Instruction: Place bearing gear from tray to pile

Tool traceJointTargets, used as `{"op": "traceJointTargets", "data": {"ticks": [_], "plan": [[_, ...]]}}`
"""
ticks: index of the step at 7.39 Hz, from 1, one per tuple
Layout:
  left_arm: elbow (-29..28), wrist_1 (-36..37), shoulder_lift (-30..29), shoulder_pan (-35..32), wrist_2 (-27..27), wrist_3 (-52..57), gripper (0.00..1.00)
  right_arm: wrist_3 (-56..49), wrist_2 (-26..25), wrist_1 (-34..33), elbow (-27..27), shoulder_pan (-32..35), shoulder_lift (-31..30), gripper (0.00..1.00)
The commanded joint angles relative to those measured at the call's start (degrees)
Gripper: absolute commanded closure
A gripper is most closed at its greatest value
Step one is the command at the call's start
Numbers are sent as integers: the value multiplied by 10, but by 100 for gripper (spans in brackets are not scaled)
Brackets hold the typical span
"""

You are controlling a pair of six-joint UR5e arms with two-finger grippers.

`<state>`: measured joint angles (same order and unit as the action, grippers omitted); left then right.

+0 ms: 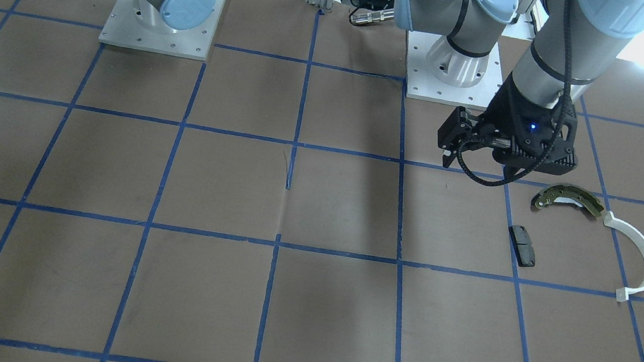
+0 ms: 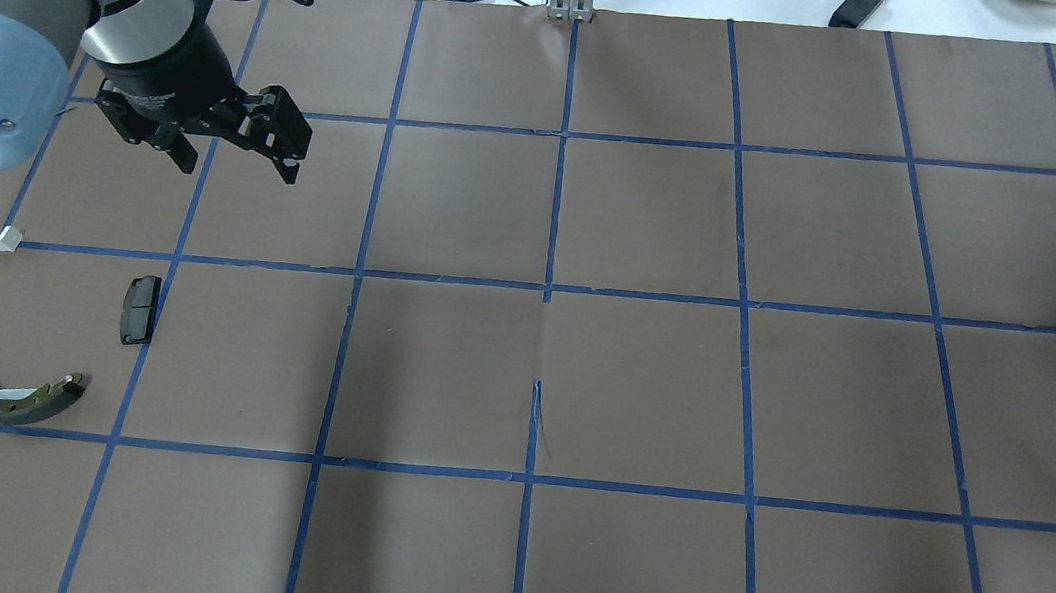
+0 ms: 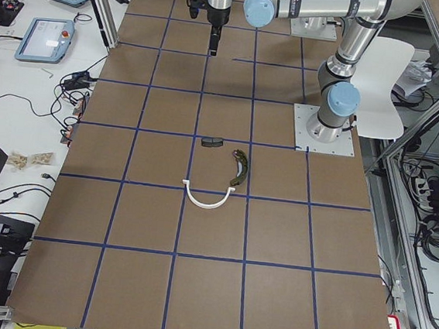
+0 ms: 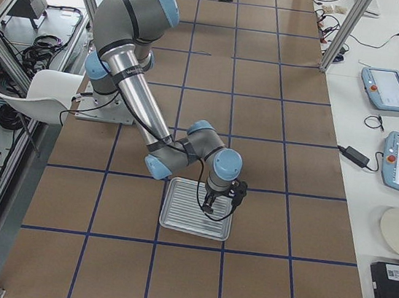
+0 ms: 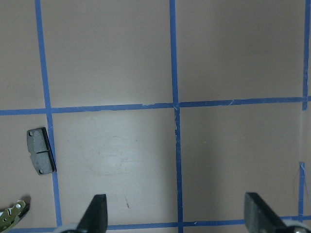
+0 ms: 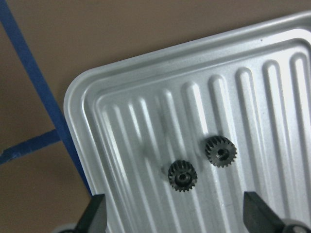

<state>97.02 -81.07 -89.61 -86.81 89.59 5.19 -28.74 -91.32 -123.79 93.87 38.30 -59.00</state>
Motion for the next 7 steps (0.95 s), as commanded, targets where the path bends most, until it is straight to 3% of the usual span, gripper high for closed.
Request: {"op": "traceJointTargets", "data": {"ticks": [1,2,3,6,7], "plan": [[-1,1,5,1,1,5,0,34,-23,-31,10,-1,0,17],[0,1,4,1,1,7,0,48,-25,-30,12,-1,7,26],[-1,3,4,1,9,10,0,62,-25,-30,12,-1,16,28],[0,2,4,0,10,9,0,61,-25,-29,13,-2,17,69],[0,2,4,0,9,9,0,53,-24,-30,12,-2,16,89]]}}
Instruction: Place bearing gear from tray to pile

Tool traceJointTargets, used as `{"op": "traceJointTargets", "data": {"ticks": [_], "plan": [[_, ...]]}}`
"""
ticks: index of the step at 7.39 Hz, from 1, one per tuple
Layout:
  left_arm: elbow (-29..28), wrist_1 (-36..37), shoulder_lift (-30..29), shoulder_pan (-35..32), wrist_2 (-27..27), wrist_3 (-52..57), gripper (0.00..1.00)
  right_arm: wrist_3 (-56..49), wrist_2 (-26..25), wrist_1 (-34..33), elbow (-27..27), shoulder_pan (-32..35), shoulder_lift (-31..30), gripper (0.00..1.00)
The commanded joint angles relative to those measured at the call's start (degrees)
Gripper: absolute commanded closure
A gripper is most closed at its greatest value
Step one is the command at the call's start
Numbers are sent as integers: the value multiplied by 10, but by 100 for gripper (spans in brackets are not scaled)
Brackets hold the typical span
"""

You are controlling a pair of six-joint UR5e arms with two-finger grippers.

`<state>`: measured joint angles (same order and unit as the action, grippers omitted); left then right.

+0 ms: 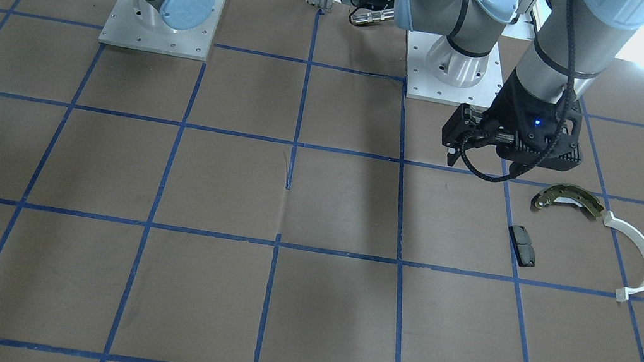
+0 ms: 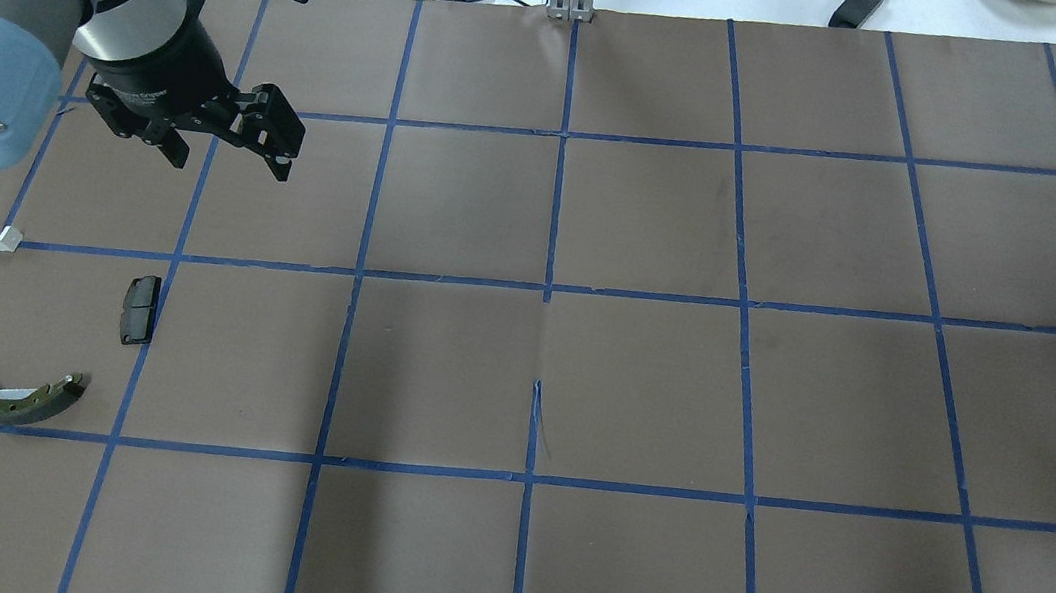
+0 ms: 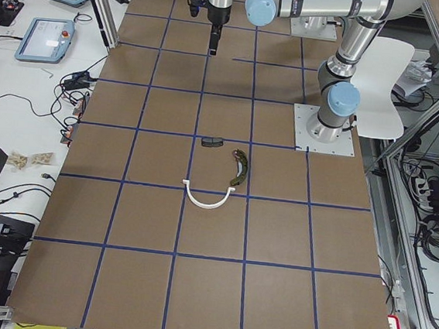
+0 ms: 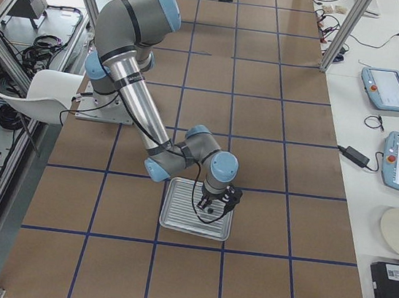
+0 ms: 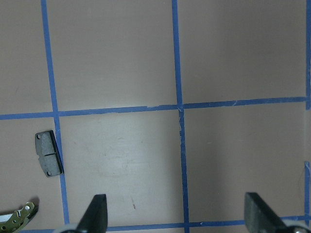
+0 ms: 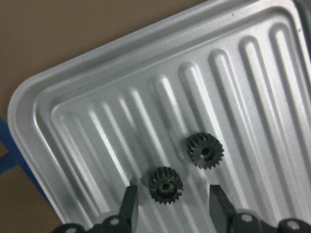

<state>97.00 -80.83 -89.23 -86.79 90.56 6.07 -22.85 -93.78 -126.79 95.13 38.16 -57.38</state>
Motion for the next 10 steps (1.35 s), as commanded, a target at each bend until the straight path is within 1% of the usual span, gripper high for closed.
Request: {"op": "traceJointTargets", "data": {"ticks": [1,3,4,5,6,7,8,9,10], "plan": [[-1,0,0,0,0,1,0,-10,3,0,0,0,0,99],[-1,0,-1,0,1,1,0,-2,-3,11,-4,1,-13,100],[-1,1,-2,0,1,1,0,0,-15,18,2,7,-44,100],[-1,1,-2,0,1,1,0,-2,-13,63,7,30,-91,100],[-1,1,-3,0,1,1,0,-18,-11,86,15,78,-139,100],[-1,1,-4,0,1,1,0,-11,-14,109,34,142,-175,100],[-1,1,-4,0,1,1,0,26,-8,112,52,220,-180,100],[-1,1,-5,0,1,1,0,112,9,110,62,300,-179,100],[-1,1,-4,0,1,1,0,205,48,107,59,377,-178,100]]}}
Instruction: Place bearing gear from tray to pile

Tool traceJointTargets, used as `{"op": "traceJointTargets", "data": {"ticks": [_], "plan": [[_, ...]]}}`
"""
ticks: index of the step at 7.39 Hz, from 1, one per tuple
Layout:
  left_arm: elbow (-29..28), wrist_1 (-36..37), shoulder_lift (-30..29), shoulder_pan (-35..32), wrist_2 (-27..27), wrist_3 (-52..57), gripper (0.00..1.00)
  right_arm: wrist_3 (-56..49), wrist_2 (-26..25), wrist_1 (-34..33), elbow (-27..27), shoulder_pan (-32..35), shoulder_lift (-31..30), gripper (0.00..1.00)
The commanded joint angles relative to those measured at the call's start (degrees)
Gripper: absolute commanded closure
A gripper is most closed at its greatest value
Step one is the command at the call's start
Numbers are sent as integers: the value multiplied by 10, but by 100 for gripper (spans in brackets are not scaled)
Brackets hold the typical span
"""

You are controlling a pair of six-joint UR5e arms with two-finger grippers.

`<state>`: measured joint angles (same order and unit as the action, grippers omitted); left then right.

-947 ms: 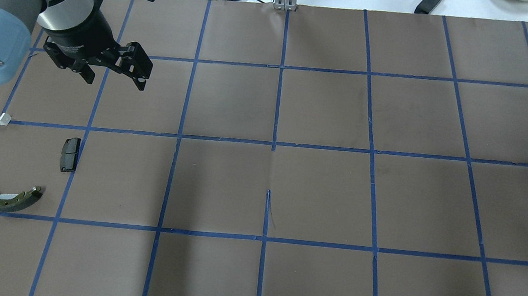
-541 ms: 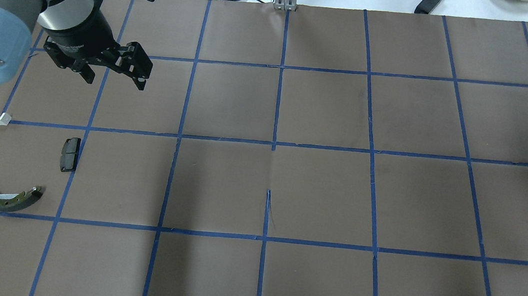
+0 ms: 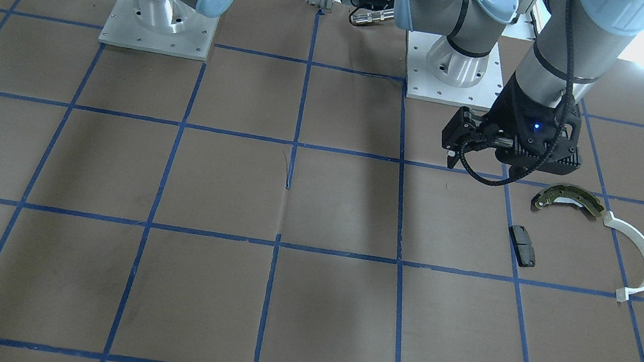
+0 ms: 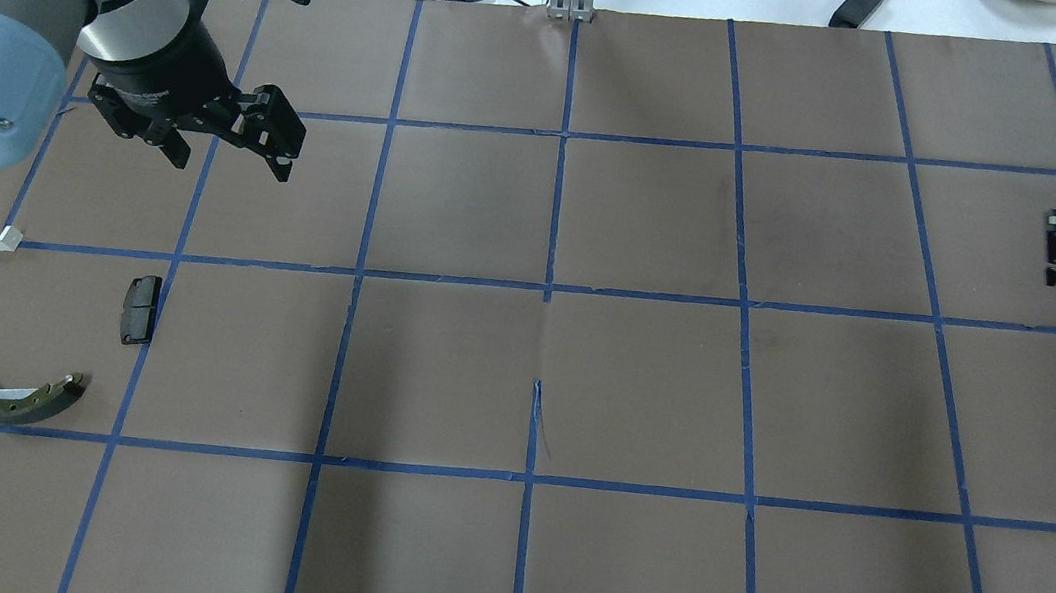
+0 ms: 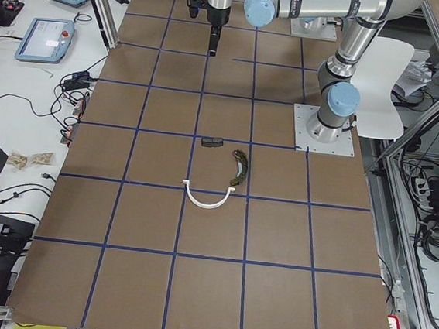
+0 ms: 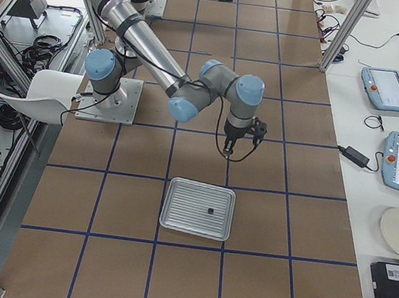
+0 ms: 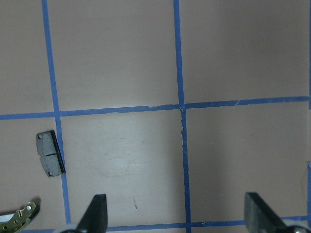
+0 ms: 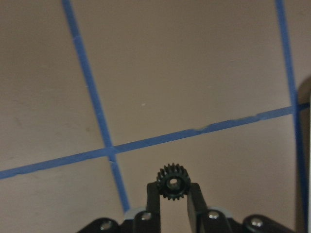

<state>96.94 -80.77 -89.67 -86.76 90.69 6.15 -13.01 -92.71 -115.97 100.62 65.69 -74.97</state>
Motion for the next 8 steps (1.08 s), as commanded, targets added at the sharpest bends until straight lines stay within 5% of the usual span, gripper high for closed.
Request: {"op": "traceJointTargets", "data": {"ticks": [1,3,5,7,8], "plan": [[0,1,-2,0,0,0,0,178,41,-6,1,189,5,100],[0,4,-2,0,0,0,0,249,41,-30,0,342,37,100],[0,4,-3,0,0,0,0,323,32,-147,-1,464,110,100],[0,9,-7,0,0,-1,0,335,42,-160,-6,508,118,100],[-2,9,-4,-1,-1,-1,0,336,41,-190,-2,508,123,41]]}}
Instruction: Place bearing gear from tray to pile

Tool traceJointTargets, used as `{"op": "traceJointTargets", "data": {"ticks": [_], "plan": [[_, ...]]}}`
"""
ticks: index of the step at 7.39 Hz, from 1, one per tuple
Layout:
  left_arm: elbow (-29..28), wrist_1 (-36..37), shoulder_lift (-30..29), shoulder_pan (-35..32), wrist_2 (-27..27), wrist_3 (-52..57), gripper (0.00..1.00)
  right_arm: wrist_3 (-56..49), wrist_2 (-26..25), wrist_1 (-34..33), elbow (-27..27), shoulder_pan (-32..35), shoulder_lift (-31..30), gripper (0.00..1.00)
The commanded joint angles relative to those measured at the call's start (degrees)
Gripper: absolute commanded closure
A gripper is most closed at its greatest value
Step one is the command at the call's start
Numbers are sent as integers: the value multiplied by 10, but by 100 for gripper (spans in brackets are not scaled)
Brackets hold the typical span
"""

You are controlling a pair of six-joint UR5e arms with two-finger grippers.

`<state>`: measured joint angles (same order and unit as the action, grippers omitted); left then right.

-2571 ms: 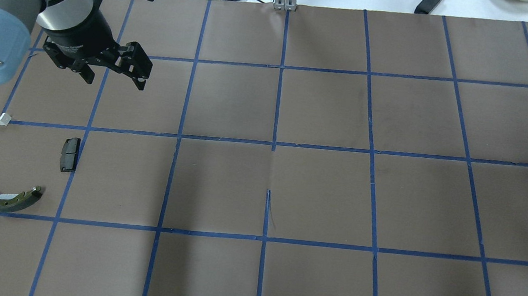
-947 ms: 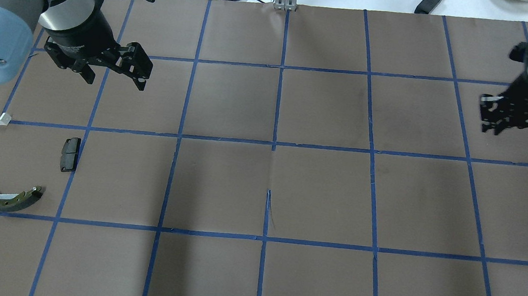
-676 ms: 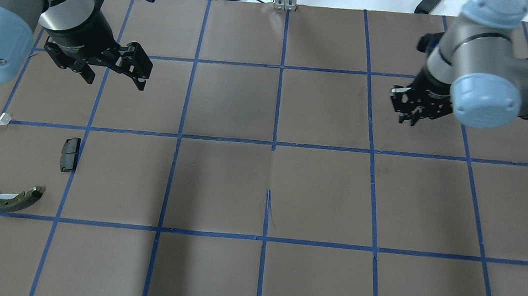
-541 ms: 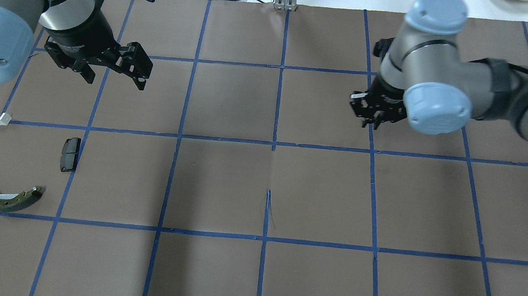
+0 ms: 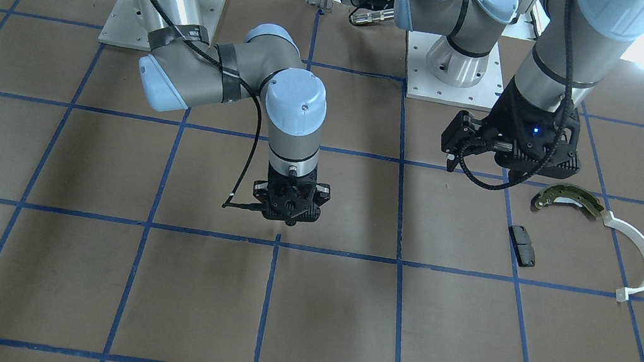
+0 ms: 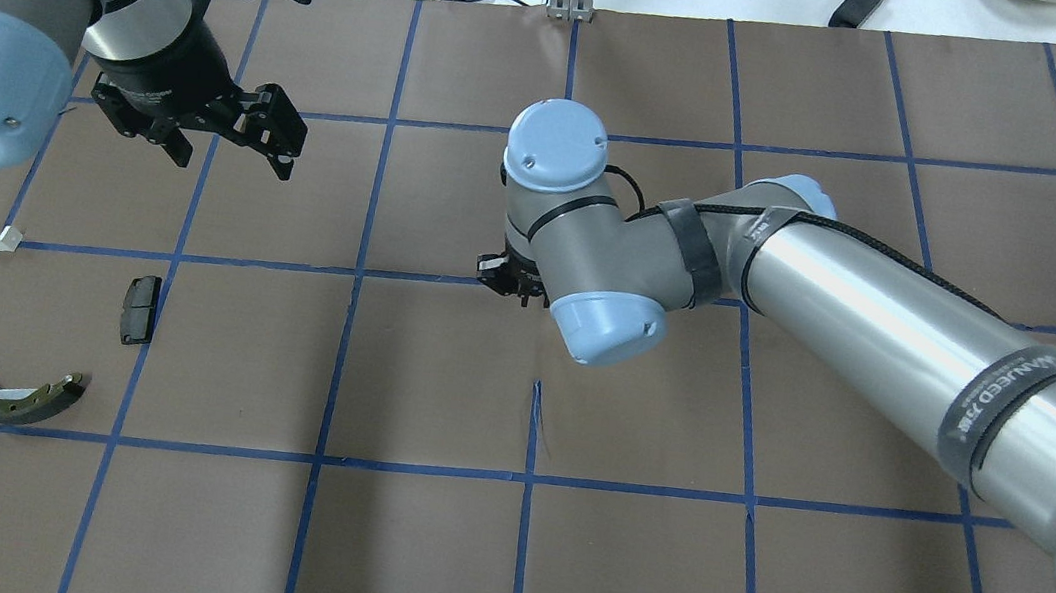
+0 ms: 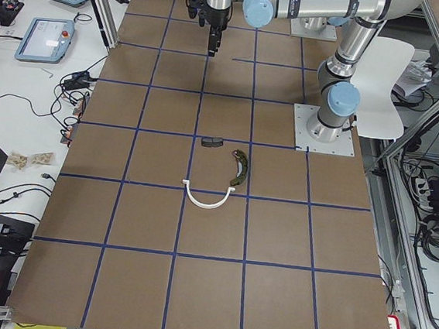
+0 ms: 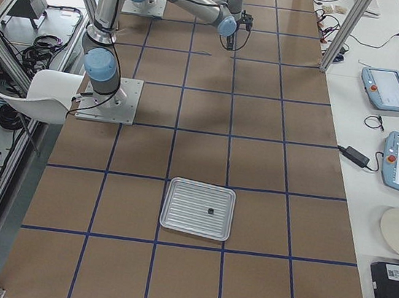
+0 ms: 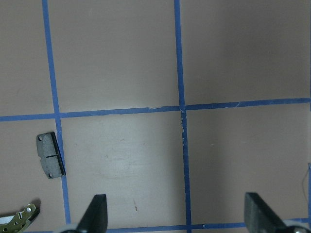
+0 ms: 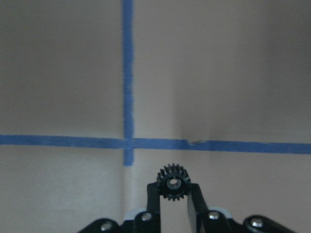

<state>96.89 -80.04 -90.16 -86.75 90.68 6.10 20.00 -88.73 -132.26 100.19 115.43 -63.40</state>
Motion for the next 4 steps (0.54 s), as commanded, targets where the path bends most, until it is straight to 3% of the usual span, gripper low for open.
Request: {"op": "traceJointTargets", "data": {"ticks": [1,2,4], "plan": [[-4,1,4,-2,-2,0,0,-3,-8,-67,11,9,8,0],[-4,1,9,-1,1,-3,0,-7,-12,-68,-2,-12,-2,0],[3,14,-9,-3,-1,-6,0,-191,-39,1,-24,-162,-53,0]]}}
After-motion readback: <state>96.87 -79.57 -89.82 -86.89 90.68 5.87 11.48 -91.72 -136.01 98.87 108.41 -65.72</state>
